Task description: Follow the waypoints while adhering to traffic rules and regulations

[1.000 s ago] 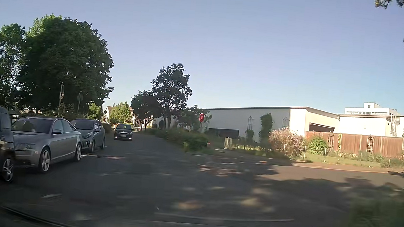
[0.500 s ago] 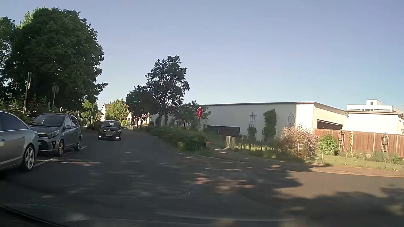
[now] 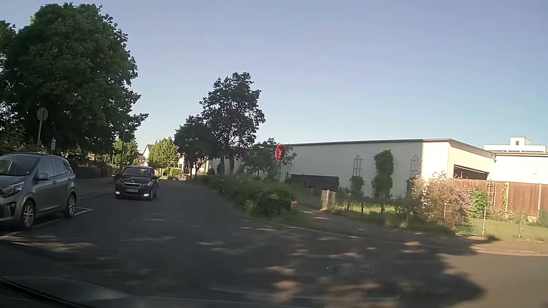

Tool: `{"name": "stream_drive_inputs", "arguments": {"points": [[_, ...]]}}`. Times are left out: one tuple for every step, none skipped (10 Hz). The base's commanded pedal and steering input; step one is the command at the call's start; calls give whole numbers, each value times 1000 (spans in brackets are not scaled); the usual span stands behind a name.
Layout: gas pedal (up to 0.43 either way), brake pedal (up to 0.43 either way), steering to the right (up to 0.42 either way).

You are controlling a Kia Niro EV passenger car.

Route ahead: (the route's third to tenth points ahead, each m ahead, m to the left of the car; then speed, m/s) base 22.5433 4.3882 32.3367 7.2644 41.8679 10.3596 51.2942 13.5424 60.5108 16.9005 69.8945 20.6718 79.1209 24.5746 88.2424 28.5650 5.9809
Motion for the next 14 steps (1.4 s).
{"name": "stream_drive_inputs", "arguments": {"points": [[0, 0, -81], [0, 0, -88], [0, 0, -100], [0, 0, -118], [0, 0, -128], [0, 0, -127], [0, 0, -124], [0, 0, -122], [0, 0, -115], [0, 0, -109], [8, 0, -97], [20, 0, -85], [20, 0, -74], [20, 0, -60]]}}
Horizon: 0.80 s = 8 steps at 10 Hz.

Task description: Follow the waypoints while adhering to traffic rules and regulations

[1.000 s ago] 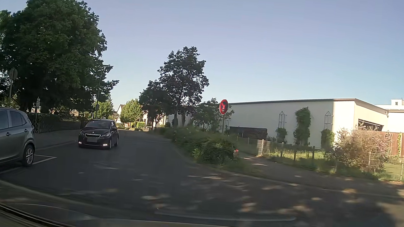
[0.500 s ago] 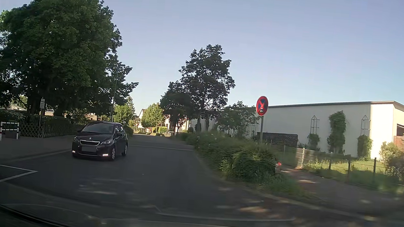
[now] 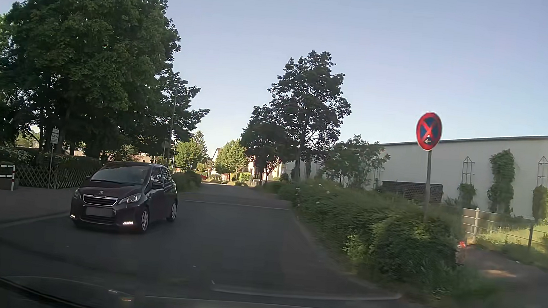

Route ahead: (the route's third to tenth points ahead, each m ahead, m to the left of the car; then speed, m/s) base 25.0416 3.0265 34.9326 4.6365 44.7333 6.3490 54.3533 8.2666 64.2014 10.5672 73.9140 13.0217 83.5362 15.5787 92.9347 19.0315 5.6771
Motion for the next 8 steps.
{"name": "stream_drive_inputs", "arguments": {"points": [[20, 0, -49], [20, 0, -40], [20, 0, -32], [20, 0, -26], [28, 0, -18], [28, 0, -5], [28, 0, 3], [28, 0, 4]]}}
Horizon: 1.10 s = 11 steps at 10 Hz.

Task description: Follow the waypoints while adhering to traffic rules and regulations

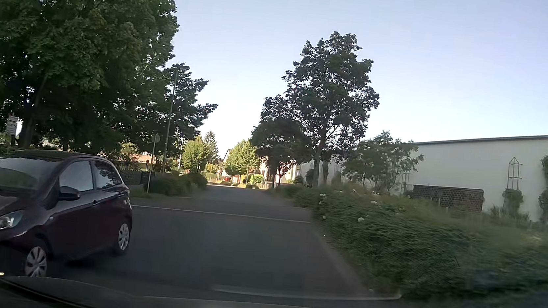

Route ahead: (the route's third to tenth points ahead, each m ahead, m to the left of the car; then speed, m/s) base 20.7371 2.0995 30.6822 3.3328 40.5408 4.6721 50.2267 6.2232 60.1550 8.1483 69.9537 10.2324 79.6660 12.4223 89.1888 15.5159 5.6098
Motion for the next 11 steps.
{"name": "stream_drive_inputs", "arguments": {"points": [[28, 0, 3], [28, 0, 3], [28, 0, 2], [28, 0, 0], [28, 0, -4], [28, 0, -8], [28, 0, -7], [28, 0, -6], [28, 0, -6], [28, 0, -6], [28, 0, -6]]}}
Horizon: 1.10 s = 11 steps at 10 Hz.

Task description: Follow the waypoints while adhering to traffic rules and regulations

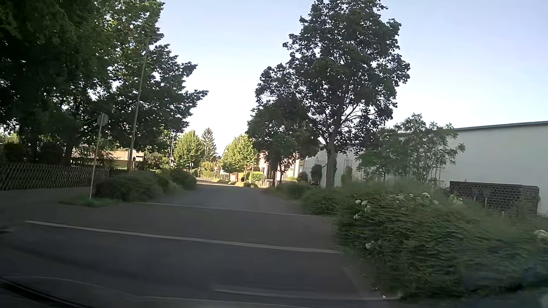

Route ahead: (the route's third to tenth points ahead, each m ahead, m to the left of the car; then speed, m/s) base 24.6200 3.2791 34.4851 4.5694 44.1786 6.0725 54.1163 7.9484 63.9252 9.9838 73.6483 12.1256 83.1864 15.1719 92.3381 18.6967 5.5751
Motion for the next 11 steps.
{"name": "stream_drive_inputs", "arguments": {"points": [[28, 0, -6], [28, 0, -5], [28, 0, -5], [28, 0, -7], [28, 0, -15], [28, 0, -21], [28, 0, -23], [28, 0, -23], [28, 0, -23], [28, 0, -23], [39, 0, -23]]}}
